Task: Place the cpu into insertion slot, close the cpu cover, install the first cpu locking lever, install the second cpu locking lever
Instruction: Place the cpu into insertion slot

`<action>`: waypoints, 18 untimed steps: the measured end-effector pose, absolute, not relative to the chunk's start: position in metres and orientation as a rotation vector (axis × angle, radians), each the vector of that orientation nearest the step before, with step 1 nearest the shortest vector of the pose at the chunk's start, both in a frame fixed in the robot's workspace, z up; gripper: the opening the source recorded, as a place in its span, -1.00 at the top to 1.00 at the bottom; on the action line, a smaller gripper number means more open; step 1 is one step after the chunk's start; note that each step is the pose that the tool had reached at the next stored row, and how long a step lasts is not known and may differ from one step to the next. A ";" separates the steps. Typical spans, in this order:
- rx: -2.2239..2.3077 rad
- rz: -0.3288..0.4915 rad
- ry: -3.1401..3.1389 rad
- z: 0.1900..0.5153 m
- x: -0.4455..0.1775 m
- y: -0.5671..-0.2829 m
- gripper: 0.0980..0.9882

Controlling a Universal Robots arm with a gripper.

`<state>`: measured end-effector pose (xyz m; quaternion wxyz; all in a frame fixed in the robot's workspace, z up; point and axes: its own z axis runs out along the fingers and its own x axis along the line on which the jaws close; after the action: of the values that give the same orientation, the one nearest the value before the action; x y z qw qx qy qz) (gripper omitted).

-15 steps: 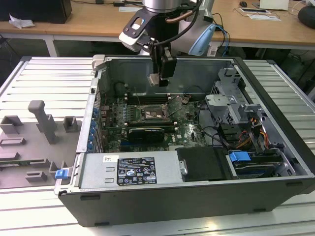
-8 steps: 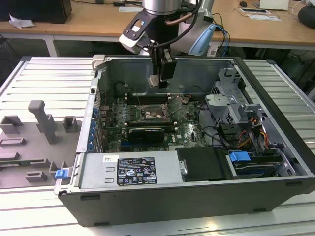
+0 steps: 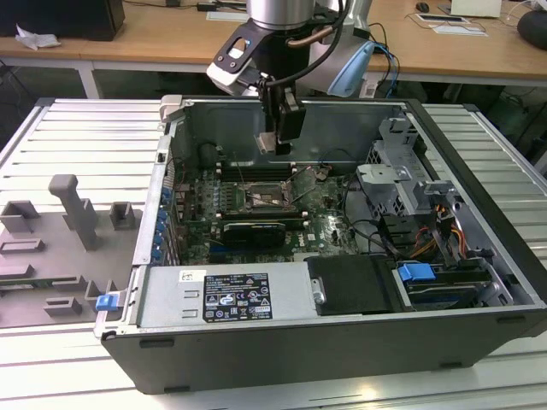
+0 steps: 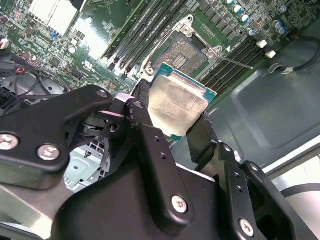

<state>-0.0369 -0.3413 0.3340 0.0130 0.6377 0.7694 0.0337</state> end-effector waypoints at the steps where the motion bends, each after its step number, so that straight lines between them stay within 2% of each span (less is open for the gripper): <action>1: 1.987 0.105 2.398 0.334 -0.037 -0.341 0.00; 18: 1.993 0.097 2.400 0.326 -0.037 -0.341 0.00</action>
<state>-0.0369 -0.3413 0.3255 0.0100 0.6385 0.7689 0.0312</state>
